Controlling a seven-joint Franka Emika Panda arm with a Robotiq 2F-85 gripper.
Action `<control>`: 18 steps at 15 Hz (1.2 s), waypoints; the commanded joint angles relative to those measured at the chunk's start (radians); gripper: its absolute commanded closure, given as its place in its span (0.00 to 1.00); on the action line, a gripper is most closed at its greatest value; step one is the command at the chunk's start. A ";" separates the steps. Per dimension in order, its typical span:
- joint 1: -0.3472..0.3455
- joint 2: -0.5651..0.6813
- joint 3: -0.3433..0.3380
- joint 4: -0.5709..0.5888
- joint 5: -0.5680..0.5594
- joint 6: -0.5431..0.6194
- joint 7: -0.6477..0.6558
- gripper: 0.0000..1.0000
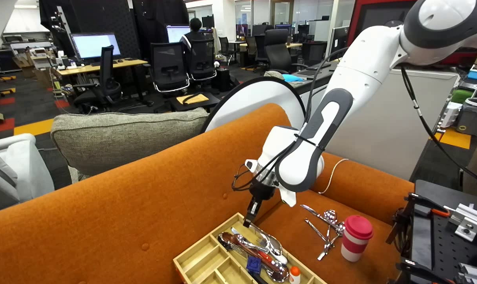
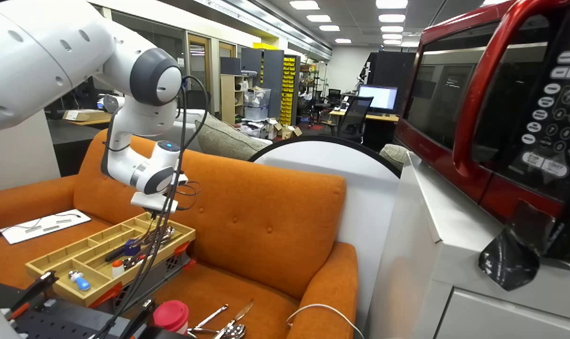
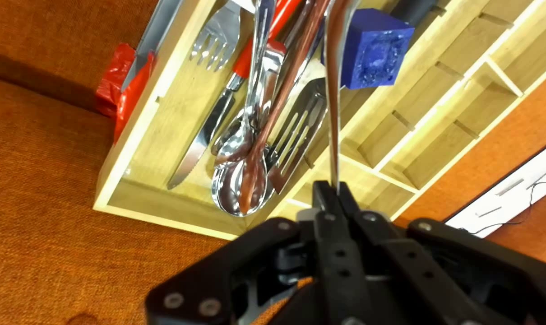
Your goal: Pick up the bottle and spoons and put them on the tray
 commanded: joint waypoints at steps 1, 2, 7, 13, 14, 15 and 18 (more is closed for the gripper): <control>-0.054 0.107 0.060 0.075 -0.049 -0.011 -0.074 0.99; -0.066 0.135 0.075 0.093 -0.060 -0.019 -0.090 0.99; -0.071 0.199 0.084 0.147 -0.088 -0.035 -0.107 0.66; -0.055 0.170 0.055 0.129 -0.092 0.009 -0.083 0.23; -0.036 0.152 0.030 0.122 -0.087 0.030 -0.064 0.15; -0.013 0.129 -0.003 0.114 -0.080 0.055 -0.039 0.09; 0.049 0.086 -0.112 0.107 -0.058 0.125 0.055 0.00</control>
